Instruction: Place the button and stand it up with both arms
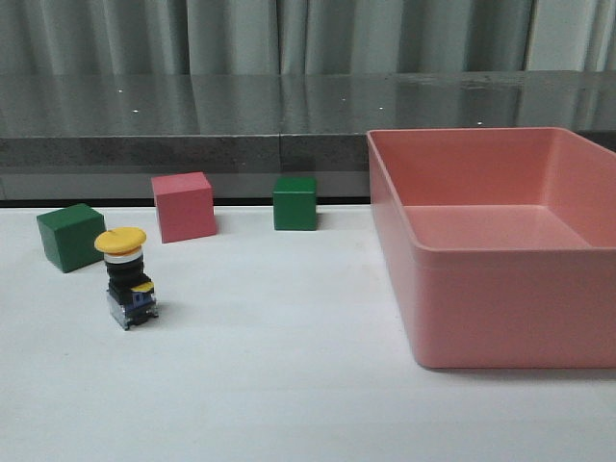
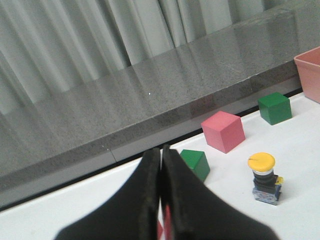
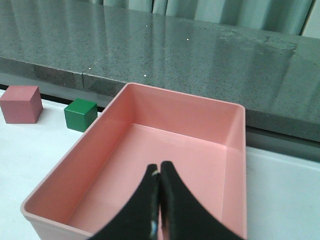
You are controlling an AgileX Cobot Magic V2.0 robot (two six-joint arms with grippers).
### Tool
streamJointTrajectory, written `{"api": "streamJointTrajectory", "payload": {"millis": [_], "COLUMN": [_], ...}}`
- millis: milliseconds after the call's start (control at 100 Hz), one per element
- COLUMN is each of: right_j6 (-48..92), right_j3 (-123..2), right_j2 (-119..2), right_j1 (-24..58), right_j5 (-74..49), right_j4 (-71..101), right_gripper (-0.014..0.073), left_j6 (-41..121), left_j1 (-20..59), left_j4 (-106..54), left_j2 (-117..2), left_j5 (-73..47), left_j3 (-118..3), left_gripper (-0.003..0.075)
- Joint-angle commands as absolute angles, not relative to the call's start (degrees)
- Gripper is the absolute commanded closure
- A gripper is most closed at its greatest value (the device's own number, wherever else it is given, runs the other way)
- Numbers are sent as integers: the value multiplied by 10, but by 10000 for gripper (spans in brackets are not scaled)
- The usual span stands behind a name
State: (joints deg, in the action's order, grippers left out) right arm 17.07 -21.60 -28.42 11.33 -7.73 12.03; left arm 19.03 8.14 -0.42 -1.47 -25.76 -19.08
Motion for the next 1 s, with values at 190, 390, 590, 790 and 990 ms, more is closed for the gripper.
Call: {"api": "streamJointTrajectory", "payload": {"millis": [190,390,590,790,990], "right_j6": [172,172,172,172,172], "right_j3": [-231,-231,-231,-231,-231], "right_j2": [-284,-284,-284,-284,-284], "right_j1": [110,110,110,110,110], "right_j5": [-30,-30,-30,-30,-30], "right_j4": [123,123,123,123,123], "right_gripper": [654,654,654,654,654], "left_j6": [8,6,6,6,6], "left_j1": [83,83,64,61,61], "left_j4": [50,40,40,40,40], "left_j2": [-16,-16,-16,-16,-16], "left_j5": [-27,98,101,101,101], "left_j3": [-49,27,26,26,26], "left_gripper": [740,740,740,740,740]}}
